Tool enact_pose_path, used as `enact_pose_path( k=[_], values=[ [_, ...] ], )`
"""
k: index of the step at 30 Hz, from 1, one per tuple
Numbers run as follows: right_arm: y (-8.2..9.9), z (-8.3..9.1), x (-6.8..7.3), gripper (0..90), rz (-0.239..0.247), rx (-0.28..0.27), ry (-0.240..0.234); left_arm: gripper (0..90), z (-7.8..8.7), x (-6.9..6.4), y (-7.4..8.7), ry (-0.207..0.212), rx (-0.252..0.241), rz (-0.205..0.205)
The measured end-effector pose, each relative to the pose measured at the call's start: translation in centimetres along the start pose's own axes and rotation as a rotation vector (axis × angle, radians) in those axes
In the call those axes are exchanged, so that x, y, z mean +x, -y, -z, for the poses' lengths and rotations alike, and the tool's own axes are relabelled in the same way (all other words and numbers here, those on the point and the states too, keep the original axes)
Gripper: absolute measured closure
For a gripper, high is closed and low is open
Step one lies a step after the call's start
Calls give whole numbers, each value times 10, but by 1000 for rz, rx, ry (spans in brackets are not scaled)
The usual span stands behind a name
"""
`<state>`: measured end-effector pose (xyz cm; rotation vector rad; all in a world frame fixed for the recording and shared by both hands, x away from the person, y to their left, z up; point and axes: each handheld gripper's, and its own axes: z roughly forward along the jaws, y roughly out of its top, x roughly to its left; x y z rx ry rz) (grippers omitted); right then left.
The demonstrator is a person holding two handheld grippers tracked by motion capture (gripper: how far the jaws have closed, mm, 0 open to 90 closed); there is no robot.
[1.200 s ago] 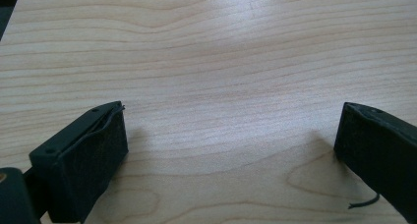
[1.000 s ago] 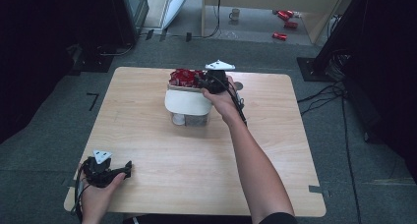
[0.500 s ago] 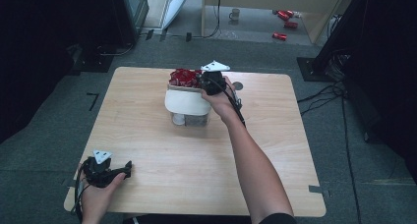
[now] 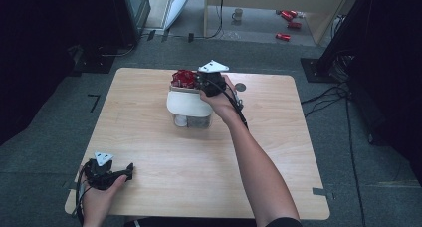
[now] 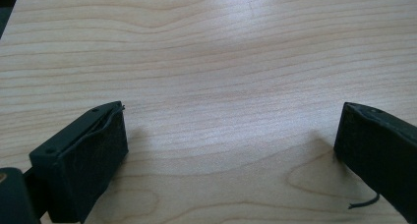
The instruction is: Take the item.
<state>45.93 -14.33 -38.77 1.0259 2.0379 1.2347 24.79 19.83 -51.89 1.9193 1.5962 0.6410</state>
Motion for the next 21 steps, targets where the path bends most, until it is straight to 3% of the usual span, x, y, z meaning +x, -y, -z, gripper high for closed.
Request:
enact_pose_path(
  k=[2, 6, 8, 12, 16, 21],
  values=[
    [1, -4, 2, 744, 5, 15, 0, 0, 0, 0, 0, 0, 0, 0],
    [4, -11, 0, 635, -41, 5, 10, 0, 0, 0, 0, 1, -2, -1],
    [5, -12, -3, 639, -66, 0, -2, 0, 0, 0, 0, 1, -2, -1],
    [6, -12, -7, 620, -68, -13, -8, 0, 0, 0, 0, 3, -2, -3],
    [5, -8, -14, 639, -126, -49, 5, 0, 0, -1, 0, 3, -2, -3],
    [7, -10, -16, 698, -86, -19, 20, 0, 0, -1, 0, 3, -3, -3]
  ],
)
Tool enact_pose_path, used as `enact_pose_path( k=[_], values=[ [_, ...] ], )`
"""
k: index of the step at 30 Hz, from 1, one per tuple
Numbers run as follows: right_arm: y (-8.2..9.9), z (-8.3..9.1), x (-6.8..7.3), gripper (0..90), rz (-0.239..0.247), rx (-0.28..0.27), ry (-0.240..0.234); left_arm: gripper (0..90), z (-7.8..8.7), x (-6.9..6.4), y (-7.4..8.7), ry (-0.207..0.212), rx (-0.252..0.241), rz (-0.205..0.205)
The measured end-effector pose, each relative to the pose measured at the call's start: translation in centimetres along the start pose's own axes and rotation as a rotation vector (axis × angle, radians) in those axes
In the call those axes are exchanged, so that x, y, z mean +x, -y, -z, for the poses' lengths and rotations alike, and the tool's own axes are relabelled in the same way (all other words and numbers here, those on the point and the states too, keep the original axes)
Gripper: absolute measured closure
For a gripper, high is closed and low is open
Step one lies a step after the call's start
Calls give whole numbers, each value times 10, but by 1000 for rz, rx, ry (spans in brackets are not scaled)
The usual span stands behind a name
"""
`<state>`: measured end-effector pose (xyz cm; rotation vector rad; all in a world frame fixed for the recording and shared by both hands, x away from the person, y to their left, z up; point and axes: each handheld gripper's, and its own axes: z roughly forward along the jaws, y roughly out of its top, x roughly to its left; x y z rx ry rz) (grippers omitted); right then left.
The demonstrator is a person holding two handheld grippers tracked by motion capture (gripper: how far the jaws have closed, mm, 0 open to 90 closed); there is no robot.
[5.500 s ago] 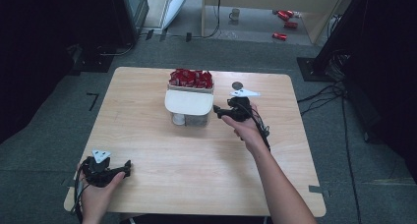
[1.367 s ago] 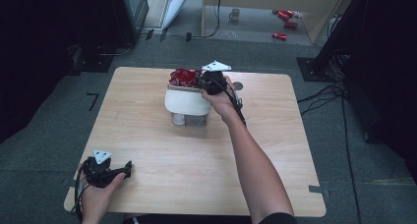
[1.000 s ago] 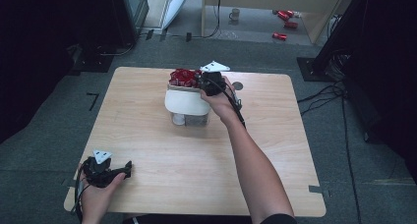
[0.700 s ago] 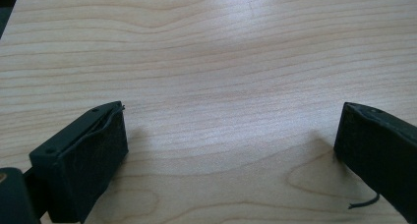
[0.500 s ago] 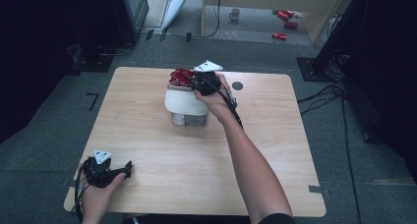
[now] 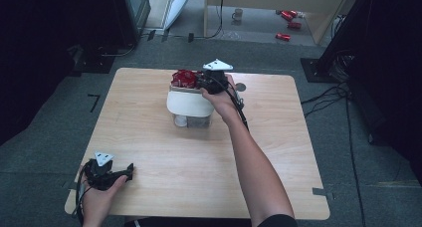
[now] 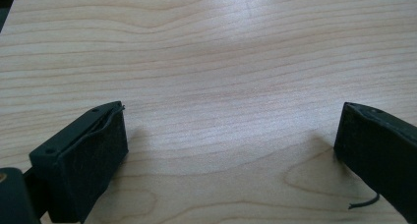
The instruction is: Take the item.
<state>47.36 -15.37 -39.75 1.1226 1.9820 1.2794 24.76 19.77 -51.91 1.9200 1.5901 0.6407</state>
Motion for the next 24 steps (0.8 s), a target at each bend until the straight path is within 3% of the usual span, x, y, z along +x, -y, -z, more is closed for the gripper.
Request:
enact_pose_path(
  k=[6, 10, 15, 19, 24],
  values=[
    [4, -3, 5, 735, 68, 41, -19, 0, 0, 0, 0, 0, -1, 0],
    [4, -4, 6, 769, 70, 66, -3, 0, 0, 0, 0, 0, -1, 1],
    [2, -2, 8, 900, 122, 86, -10, 0, 0, 0, 0, 0, -1, 0],
    [1, -2, 9, 900, 107, 94, -4, 0, 0, 0, 0, 0, -1, 0],
    [-3, 2, 10, 900, 98, 65, 14, 0, 0, 0, 0, 0, 1, -1]
  ],
)
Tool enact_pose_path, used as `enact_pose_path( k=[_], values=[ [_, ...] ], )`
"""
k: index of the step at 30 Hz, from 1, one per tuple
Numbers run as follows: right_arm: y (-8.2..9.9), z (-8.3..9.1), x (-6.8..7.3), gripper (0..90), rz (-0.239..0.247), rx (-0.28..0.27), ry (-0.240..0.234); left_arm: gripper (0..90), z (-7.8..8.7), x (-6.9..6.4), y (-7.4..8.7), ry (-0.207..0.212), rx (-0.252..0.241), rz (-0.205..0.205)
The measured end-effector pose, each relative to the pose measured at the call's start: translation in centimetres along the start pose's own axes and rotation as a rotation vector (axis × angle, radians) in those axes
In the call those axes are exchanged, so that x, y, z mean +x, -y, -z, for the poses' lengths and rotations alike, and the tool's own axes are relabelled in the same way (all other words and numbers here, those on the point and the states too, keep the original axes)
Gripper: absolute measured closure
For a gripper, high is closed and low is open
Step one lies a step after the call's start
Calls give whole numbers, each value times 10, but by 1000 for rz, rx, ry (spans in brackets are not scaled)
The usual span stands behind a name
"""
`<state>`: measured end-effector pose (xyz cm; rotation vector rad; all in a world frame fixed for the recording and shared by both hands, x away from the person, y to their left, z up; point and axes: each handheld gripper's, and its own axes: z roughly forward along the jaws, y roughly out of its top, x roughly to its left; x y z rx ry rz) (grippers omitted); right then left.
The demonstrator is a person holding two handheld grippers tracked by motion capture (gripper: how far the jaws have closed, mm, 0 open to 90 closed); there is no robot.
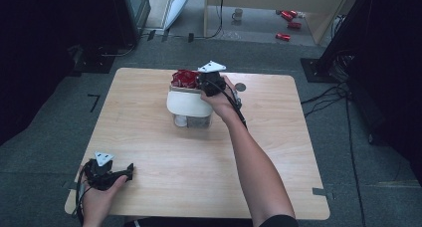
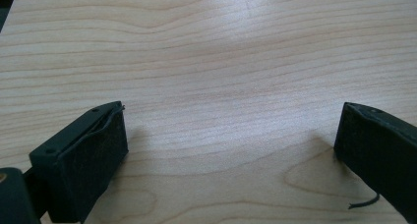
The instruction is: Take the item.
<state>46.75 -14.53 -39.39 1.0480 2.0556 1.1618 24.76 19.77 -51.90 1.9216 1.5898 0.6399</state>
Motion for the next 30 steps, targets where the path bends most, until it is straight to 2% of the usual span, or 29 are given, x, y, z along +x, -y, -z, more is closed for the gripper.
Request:
enact_pose_path(
  k=[14, 21, 30],
  values=[
    [-25, 44, -11, 900, -33, -111, 16, 0, 0, 0, 0, -1, 1, -3],
    [-30, 65, -22, 900, -40, -143, 43, 0, 0, 0, 0, -1, 1, -3],
    [-40, 100, -35, 900, -59, -209, 65, 0, 0, 0, 0, -2, -2, -3]
  ],
)
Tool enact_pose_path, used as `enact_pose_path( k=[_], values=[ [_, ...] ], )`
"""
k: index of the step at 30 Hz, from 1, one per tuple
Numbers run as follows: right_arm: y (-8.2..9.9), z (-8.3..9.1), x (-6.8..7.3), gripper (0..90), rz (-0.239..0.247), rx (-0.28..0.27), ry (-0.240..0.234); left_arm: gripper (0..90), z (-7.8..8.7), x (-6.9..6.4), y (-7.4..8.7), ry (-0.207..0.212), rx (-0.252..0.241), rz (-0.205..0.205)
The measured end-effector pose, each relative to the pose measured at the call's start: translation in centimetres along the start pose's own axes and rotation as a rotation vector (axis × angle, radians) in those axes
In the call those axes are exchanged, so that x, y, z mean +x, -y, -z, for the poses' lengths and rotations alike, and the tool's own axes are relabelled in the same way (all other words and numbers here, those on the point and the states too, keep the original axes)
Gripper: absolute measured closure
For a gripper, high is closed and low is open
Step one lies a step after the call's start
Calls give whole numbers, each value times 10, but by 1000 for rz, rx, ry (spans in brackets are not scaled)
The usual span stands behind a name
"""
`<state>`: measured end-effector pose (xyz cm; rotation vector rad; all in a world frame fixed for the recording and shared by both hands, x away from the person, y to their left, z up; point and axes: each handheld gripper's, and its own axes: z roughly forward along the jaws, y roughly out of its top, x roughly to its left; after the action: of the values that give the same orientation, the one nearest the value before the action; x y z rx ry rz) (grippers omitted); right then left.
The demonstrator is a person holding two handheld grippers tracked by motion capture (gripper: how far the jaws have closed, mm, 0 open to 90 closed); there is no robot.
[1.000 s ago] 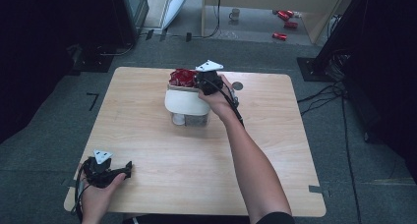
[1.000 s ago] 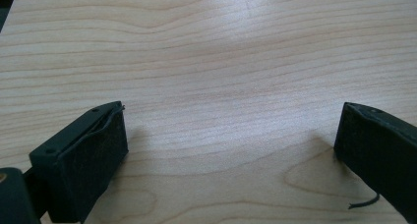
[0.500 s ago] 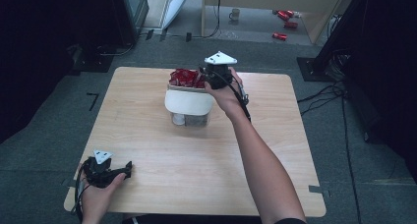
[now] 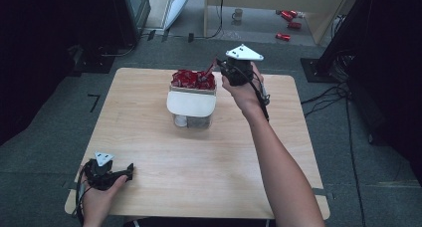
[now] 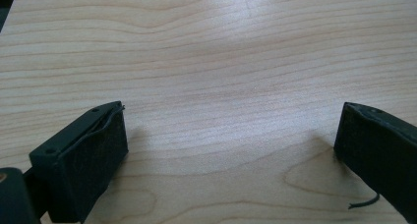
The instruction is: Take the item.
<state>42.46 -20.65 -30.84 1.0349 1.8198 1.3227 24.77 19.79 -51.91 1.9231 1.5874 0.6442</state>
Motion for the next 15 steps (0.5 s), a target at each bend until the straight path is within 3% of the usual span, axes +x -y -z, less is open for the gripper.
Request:
enact_pose_path(
  k=[15],
  values=[
    [-19, 47, -18, 900, 21, -44, 53, 0, 0, -1, 0, -3, -2, 8]
  ],
)
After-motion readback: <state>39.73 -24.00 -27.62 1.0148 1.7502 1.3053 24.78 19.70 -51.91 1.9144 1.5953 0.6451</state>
